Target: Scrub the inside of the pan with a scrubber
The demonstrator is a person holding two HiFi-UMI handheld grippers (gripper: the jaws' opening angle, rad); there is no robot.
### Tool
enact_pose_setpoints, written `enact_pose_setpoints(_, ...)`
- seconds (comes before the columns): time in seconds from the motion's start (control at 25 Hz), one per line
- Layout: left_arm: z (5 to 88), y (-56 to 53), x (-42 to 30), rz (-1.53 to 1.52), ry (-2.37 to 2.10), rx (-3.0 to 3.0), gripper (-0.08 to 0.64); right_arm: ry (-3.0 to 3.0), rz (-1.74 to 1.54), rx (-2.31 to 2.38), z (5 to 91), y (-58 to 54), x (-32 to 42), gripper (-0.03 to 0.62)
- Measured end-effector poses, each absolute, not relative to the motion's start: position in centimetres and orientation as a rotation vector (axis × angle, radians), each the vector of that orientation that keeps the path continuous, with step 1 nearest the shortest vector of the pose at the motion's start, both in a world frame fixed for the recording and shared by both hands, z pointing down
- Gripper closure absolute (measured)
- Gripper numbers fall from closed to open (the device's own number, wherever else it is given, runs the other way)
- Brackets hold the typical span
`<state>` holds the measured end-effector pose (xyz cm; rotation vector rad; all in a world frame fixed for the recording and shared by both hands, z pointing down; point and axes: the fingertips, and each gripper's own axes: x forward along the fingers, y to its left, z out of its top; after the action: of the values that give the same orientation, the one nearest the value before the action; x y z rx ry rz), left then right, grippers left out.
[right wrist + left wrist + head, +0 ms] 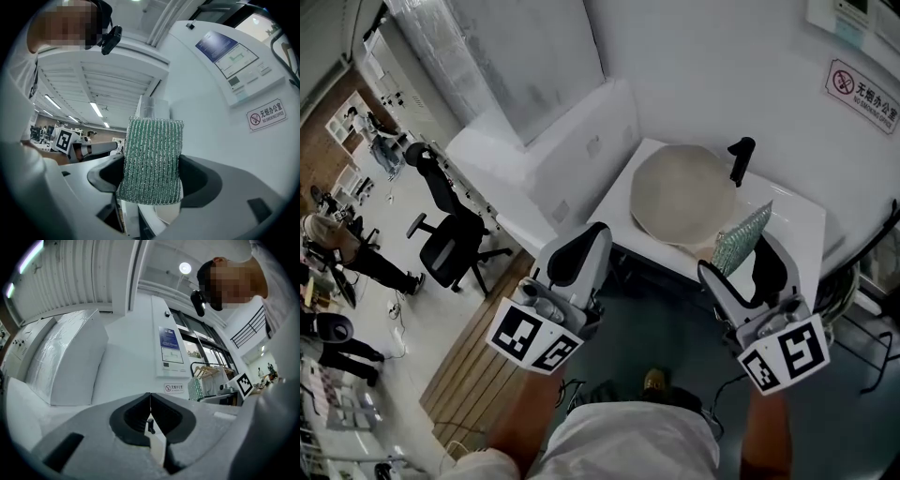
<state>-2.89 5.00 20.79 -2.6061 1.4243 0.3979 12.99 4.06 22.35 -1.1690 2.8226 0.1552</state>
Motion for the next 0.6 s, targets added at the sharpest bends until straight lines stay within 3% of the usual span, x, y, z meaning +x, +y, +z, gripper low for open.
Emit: enact_pose_setpoints(0.6,22.9,-3.5,-2.7,0.333,1.448,-2.641,0.543,2.858,0.143,-1.225,22.8,-4.3,11.2,0.239)
